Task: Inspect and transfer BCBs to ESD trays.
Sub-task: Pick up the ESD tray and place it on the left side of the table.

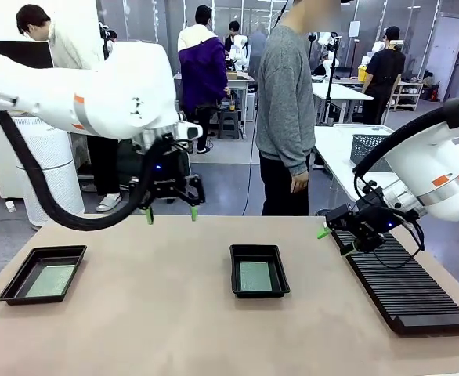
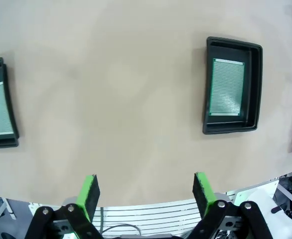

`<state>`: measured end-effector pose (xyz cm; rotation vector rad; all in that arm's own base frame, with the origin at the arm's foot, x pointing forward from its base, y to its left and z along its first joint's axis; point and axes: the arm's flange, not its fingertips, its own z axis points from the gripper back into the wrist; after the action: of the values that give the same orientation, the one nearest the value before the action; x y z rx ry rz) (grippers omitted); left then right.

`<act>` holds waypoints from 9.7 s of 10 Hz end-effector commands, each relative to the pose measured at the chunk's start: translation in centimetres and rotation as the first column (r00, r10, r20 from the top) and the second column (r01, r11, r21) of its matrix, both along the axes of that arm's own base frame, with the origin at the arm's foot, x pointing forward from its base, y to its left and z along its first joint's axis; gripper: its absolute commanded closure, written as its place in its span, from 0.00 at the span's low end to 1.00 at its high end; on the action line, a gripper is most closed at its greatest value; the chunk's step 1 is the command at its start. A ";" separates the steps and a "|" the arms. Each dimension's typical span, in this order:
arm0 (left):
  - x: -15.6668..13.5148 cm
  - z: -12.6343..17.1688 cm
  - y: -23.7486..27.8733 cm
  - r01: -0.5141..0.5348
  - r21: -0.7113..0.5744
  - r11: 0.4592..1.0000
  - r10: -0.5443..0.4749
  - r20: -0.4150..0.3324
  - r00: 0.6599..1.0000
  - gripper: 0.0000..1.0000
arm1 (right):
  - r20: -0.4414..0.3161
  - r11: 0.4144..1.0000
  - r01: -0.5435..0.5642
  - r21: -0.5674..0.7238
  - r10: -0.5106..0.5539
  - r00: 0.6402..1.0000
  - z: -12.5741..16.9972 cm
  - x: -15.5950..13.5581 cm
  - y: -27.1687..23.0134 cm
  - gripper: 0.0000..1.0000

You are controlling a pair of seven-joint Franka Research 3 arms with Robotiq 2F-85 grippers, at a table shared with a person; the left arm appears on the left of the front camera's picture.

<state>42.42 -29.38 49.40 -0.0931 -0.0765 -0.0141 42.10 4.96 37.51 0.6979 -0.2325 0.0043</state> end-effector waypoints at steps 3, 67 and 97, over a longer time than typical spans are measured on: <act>1.4 -2.8 -5.0 -0.017 0.039 0.999 0.015 0.051 0.999 0.00 | 0.047 0.999 -0.039 0.033 0.037 0.998 -0.7 0.0 -0.2 0.00; 6.0 -16.4 14.2 -0.048 -0.081 0.996 0.047 -0.020 0.999 0.97 | 0.017 1.000 -0.030 0.011 0.029 0.999 -0.1 0.0 -0.3 0.00; 4.5 -8.8 22.7 -0.052 0.005 0.999 0.051 0.037 0.998 0.00 | 0.017 1.000 -0.030 0.011 0.029 0.999 -0.1 0.0 -0.3 0.00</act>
<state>47.57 -6.62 40.10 -0.1154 -0.1185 0.0405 42.22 4.66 37.42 0.7098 -0.2350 0.0377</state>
